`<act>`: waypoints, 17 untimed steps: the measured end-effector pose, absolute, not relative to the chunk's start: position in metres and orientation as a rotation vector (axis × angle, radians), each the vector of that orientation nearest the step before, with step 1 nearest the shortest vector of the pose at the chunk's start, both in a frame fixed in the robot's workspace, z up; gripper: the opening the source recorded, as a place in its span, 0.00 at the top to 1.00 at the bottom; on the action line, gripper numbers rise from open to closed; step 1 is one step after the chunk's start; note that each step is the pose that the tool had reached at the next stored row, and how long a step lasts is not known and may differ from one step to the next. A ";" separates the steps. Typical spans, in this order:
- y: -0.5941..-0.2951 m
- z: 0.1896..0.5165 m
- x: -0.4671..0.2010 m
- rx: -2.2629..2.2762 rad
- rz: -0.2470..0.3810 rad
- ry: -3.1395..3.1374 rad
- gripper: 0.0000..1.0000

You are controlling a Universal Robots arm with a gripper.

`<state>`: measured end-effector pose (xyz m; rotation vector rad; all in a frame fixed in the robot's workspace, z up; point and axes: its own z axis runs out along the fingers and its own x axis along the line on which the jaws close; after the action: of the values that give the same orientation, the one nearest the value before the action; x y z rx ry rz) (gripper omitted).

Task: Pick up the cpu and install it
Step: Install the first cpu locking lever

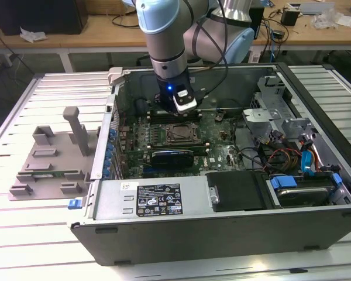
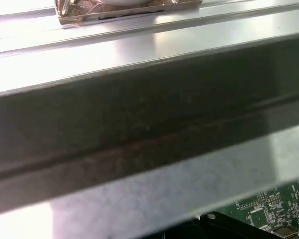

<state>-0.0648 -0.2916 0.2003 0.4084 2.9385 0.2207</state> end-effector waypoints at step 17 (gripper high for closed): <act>-0.292 0.197 -0.061 0.494 0.226 2.922 0.89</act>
<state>-0.0611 -0.2916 0.1971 0.4937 2.9218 0.2258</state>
